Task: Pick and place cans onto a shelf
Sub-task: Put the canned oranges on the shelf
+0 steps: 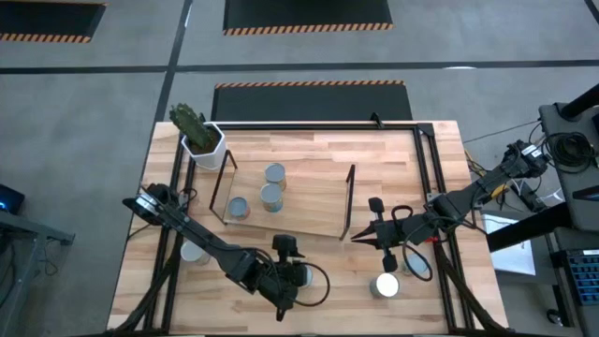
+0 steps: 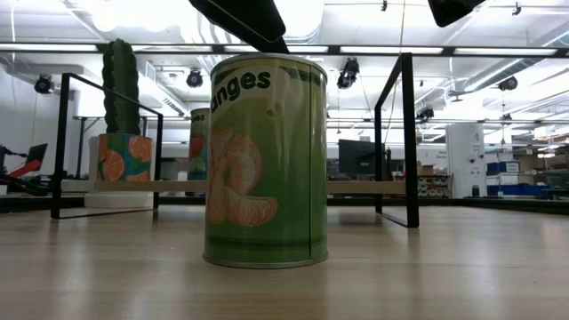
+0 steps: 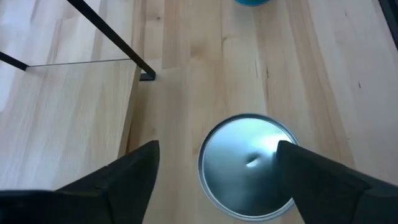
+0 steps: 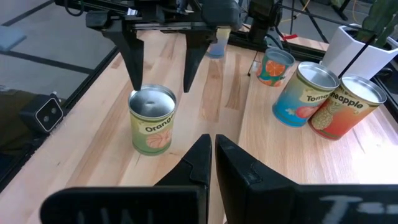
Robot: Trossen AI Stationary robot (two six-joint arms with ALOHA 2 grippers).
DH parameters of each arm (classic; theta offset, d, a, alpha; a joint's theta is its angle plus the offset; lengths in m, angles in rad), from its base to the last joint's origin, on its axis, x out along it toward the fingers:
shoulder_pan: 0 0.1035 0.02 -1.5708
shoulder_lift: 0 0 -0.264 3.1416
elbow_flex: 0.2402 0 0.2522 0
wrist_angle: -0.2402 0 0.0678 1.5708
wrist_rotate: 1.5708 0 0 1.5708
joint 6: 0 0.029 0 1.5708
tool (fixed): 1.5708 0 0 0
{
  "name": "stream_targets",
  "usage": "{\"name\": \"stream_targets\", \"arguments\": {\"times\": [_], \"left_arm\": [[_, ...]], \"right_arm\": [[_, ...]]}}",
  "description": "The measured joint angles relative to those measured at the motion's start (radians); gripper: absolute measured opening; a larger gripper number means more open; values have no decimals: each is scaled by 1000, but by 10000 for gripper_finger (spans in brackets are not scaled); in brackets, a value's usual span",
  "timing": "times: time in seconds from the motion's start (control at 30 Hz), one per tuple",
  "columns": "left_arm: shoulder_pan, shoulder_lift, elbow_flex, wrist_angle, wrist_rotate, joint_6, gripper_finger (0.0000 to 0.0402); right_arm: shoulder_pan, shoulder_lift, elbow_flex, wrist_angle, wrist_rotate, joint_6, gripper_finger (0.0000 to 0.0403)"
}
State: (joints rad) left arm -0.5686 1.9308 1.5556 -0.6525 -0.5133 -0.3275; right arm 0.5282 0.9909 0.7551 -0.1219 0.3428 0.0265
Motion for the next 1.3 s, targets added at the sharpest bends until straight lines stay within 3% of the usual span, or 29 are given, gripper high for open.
{"name": "stream_targets", "arguments": {"times": [0.2,0.57,0.83,1.07,1.3], "left_arm": [[0,0,-1,1,52,-7,324],[0,0,-6,2,56,-21,328],[4,-1,-21,4,88,-85,395],[4,-2,-45,38,86,-85,365],[4,4,-48,60,86,-76,362]], "right_arm": [[0,0,0,0,0,0,12],[0,0,0,0,0,-1,12],[0,0,0,0,0,-1,12],[0,0,0,0,0,-1,12],[0,0,0,0,0,-1,12]]}}
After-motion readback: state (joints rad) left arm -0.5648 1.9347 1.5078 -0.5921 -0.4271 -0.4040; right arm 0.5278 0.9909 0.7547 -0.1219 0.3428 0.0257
